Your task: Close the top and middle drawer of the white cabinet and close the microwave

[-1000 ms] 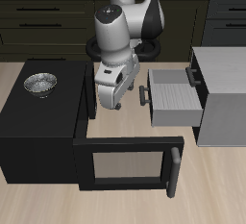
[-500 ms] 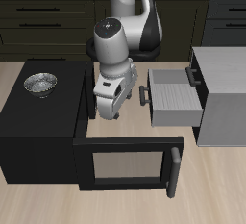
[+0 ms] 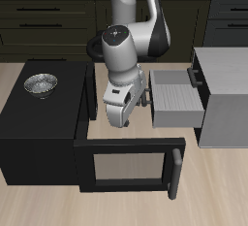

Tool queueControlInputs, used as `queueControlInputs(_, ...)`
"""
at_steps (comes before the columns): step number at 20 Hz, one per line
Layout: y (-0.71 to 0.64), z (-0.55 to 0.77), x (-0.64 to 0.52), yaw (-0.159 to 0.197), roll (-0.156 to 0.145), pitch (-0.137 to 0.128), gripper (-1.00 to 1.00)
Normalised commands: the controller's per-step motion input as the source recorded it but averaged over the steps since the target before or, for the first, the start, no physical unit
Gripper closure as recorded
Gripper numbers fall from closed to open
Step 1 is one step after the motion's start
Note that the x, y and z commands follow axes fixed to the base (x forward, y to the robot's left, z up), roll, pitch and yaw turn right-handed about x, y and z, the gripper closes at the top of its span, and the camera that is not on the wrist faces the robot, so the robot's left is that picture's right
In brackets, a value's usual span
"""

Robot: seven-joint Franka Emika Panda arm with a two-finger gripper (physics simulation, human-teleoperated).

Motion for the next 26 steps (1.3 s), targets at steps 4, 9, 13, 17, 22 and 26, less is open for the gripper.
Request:
queueControlInputs(4, 0.28, 0.02, 0.06, -0.007, 0.042, -0.032, -1.0)
queueControlInputs(9, 0.3, 0.01, -0.01, -0.004, 0.046, -0.004, -1.0)
queueControlInputs(13, 0.49, 0.03, -0.03, 0.0, 0.077, -0.01, -1.0)
queueControlInputs(17, 0.43, -0.01, 0.02, -0.002, 0.054, -0.011, -1.0)
queueControlInputs(22, 0.26, -0.04, 0.07, -0.002, 0.031, -0.011, -1.0)
queueControlInputs(26, 0.13, -0.01, 0.04, -0.006, 0.011, -0.006, -1.0)
